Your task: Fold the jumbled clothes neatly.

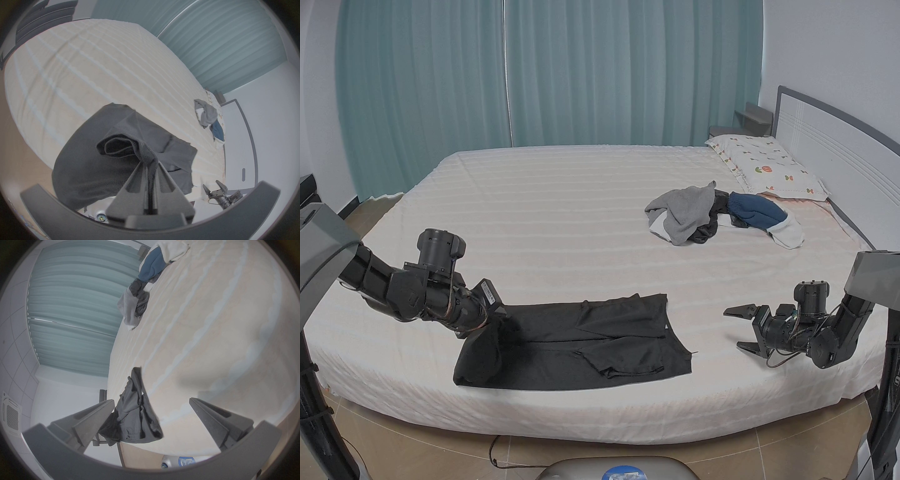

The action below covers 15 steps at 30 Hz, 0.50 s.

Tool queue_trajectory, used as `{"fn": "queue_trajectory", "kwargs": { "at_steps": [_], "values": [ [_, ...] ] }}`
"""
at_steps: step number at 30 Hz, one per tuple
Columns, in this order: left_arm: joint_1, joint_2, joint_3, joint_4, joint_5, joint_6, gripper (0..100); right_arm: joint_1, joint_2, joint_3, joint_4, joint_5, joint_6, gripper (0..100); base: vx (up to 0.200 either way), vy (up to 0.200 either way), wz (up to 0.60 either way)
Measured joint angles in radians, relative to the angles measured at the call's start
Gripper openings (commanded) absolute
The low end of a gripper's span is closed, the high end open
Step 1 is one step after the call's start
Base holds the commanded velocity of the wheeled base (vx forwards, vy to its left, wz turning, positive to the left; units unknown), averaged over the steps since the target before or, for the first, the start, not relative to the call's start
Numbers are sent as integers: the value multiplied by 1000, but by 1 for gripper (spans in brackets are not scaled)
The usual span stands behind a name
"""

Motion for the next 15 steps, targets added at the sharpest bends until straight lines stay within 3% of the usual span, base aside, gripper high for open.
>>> {"fn": "queue_trajectory", "kwargs": {
  "at_steps": [15],
  "values": [
    [-111,73,-266,197,1,-74,0,1,0,0,0,0,-1,100,0,-200,0]
  ]
}}
